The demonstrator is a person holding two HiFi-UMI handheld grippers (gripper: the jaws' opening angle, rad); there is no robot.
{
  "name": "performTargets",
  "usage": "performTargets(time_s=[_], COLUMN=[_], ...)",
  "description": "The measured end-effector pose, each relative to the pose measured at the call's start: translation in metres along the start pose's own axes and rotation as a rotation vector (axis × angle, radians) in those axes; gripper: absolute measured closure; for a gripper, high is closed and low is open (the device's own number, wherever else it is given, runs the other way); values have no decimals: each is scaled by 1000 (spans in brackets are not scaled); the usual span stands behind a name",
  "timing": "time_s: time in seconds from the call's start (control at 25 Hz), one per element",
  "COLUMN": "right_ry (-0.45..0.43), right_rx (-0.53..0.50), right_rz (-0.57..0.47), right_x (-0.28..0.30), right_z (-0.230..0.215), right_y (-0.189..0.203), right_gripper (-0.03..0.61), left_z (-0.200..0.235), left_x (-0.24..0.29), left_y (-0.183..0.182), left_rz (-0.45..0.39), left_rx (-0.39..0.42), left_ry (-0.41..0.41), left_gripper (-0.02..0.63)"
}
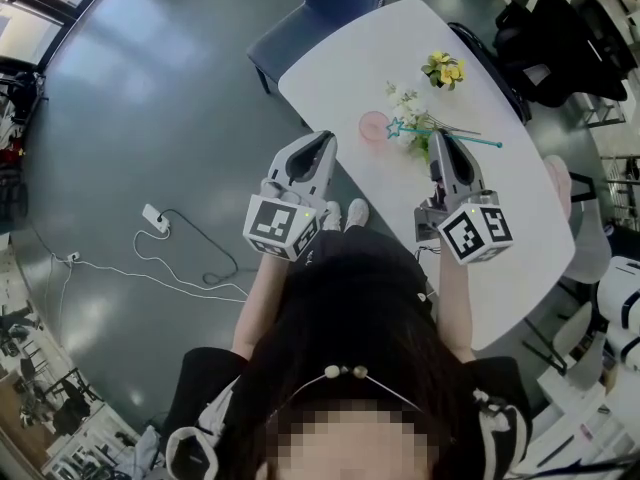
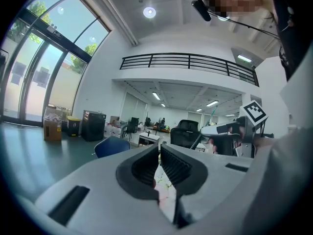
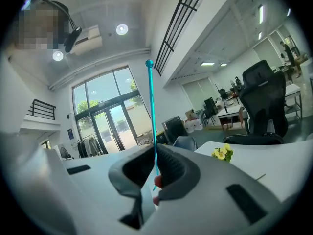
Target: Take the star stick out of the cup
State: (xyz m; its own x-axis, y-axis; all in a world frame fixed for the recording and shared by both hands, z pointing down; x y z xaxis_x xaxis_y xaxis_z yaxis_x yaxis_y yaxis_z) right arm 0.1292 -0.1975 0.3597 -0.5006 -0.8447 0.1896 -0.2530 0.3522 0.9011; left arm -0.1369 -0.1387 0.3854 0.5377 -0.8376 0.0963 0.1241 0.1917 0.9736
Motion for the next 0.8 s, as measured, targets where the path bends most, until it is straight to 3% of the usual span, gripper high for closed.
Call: performTargets(time_s=[0.8], right_ry=[-6], right_rx=[-34], right_rz=[-63], right_x=[-46], right_z=[27], right_y=[-12], right_gripper=[558], left_z=[-11], left_x=[2], left_y=[-19], left_rz=[6], left_rx=[39], left_ry=[58], left_gripper=[595])
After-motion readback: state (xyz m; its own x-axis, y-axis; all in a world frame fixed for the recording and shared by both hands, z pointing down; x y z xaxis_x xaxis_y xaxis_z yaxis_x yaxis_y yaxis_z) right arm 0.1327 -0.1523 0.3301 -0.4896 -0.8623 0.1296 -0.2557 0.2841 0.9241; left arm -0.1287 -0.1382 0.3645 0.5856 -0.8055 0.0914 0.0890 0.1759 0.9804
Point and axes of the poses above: the fingertips, and each gripper's own axes: x forward along the fingers, z to its left, y out of its underside, the point moved 10 cm from there along -x, backward along the fingers, and after that the axes turned 8 degrees about y, right-handed, at the moved point
